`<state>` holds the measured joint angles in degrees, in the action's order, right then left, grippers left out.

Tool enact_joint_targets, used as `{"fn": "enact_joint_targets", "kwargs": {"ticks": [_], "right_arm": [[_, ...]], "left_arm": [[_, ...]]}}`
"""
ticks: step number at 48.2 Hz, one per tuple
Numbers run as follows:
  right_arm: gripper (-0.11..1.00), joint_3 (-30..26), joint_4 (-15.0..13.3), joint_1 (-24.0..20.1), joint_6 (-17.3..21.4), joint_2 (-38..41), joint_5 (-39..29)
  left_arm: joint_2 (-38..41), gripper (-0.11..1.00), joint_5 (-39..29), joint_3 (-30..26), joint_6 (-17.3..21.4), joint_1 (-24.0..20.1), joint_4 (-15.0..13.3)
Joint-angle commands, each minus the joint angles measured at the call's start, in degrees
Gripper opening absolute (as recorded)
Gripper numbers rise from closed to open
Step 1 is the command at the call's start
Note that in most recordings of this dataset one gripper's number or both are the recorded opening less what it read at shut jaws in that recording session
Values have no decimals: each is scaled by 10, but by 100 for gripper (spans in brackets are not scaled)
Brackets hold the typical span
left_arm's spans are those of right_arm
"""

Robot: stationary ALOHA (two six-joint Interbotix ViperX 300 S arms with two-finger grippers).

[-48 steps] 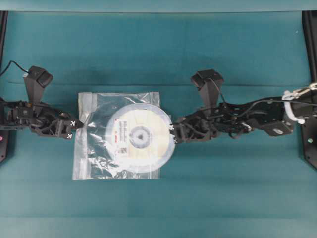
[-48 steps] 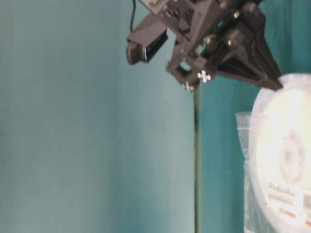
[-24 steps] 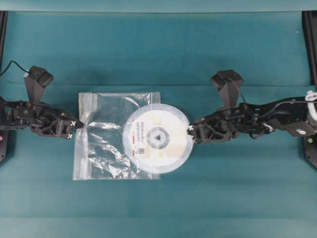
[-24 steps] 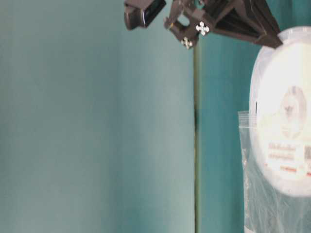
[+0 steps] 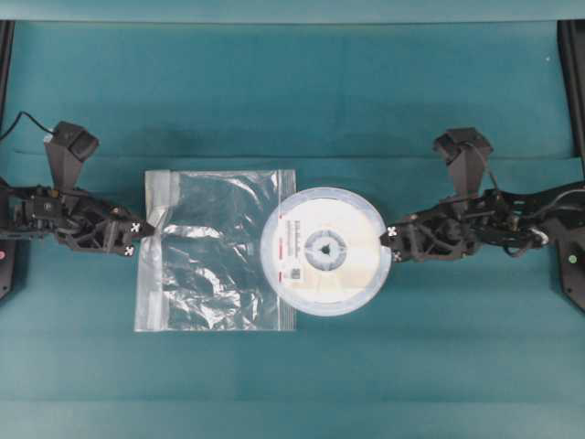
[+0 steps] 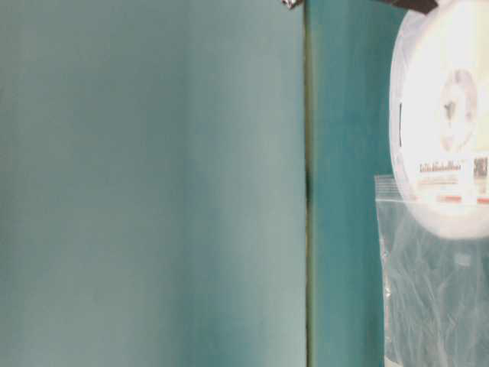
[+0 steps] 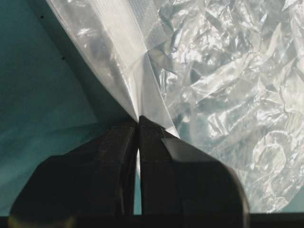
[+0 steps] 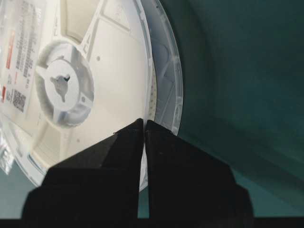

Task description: Take out the reel from the clear zip bag.

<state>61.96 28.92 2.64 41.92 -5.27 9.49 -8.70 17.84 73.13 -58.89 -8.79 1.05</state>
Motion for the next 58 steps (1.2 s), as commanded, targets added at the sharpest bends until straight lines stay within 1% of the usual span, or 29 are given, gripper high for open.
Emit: {"fn": "enact_joint_targets", "kwargs": {"ticks": [1,34,44,58], "right_arm": [[2,6,2,2,4,-17,3],[2,66,4,11,4,-87,-4],[2,85,11,13,5,-112,-18],[2,91,12,16,6,-126,-18]], "left_arm": [[5,-1,-1,-7,1,2,2],[5,-1,-1,-6,2,3,2],[6,-1,-1,-6,2,2,2],[5,-1,-1,-7,2,2,2]]}}
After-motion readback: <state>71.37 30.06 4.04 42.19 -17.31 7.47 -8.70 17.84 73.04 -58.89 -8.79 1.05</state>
